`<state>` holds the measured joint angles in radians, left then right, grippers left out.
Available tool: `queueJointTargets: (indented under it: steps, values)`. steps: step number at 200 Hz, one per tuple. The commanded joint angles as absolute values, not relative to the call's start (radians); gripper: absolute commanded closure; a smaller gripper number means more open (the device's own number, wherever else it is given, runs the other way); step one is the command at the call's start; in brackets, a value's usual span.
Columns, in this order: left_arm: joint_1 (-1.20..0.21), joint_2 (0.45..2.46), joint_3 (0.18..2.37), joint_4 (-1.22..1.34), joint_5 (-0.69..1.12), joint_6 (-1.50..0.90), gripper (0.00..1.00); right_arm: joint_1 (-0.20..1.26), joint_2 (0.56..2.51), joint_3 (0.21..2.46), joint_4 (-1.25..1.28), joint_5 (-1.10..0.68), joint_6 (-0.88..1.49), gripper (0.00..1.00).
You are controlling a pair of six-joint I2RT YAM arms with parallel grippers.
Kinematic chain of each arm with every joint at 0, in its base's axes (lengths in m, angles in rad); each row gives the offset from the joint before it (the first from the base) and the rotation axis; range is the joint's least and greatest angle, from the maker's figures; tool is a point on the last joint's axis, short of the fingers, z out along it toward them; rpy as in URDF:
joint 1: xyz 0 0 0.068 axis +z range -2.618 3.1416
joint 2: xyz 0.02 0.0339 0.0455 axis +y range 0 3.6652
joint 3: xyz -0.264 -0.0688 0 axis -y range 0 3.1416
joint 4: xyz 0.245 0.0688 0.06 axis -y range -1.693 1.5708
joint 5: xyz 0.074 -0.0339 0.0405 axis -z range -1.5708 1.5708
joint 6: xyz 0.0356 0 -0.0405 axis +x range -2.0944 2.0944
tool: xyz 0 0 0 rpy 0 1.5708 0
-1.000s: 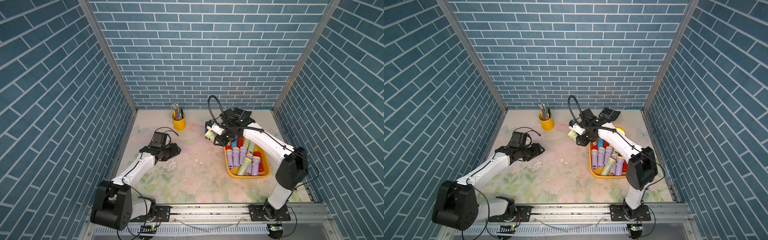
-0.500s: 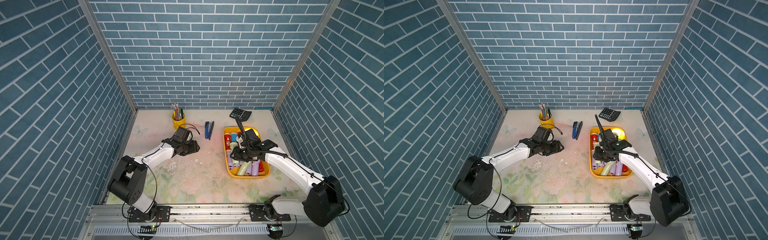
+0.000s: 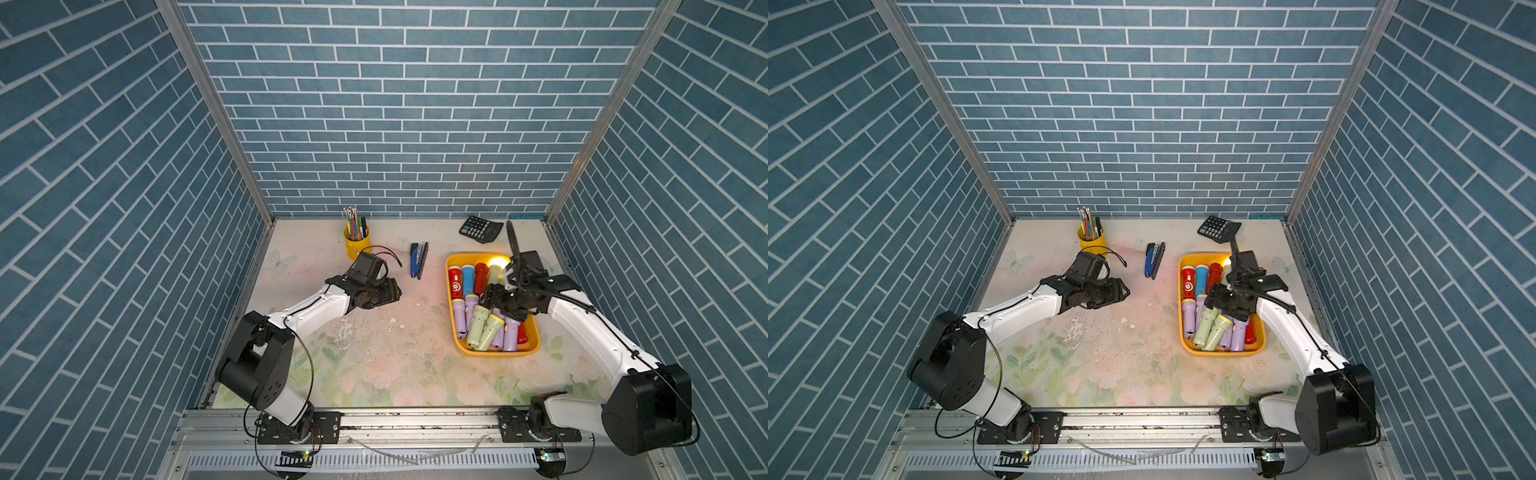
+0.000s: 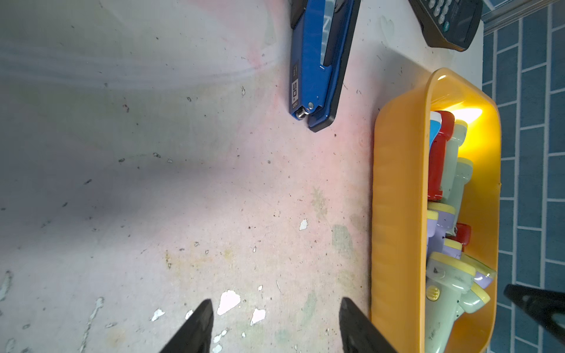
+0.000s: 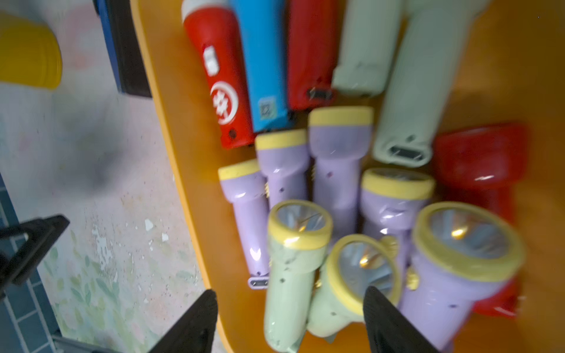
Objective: Put the flashlights into the storage boxes
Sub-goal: Place the flashlight at the storage box, then move the storage box to the center of the board, then reset both arms
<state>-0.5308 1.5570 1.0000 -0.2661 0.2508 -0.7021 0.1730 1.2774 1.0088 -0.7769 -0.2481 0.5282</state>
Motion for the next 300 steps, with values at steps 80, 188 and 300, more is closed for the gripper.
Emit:
queueJointTargets:
  steps: [80,188,300]
  values:
    - [-0.426,1.453,0.944,-0.276,0.167,-0.683,0.28,-0.21,1.551,1.065,-0.57,-0.593,0.411,0.16]
    - [-0.227,1.351,0.873,-0.273,0.016,-0.555,0.21,0.248,1.438,0.973,-0.39,-0.46,0.731,0.16]
    - [-0.206,1.058,0.347,0.478,-0.615,-0.089,0.0,-0.051,1.264,0.74,-0.011,-0.094,0.172,0.01]
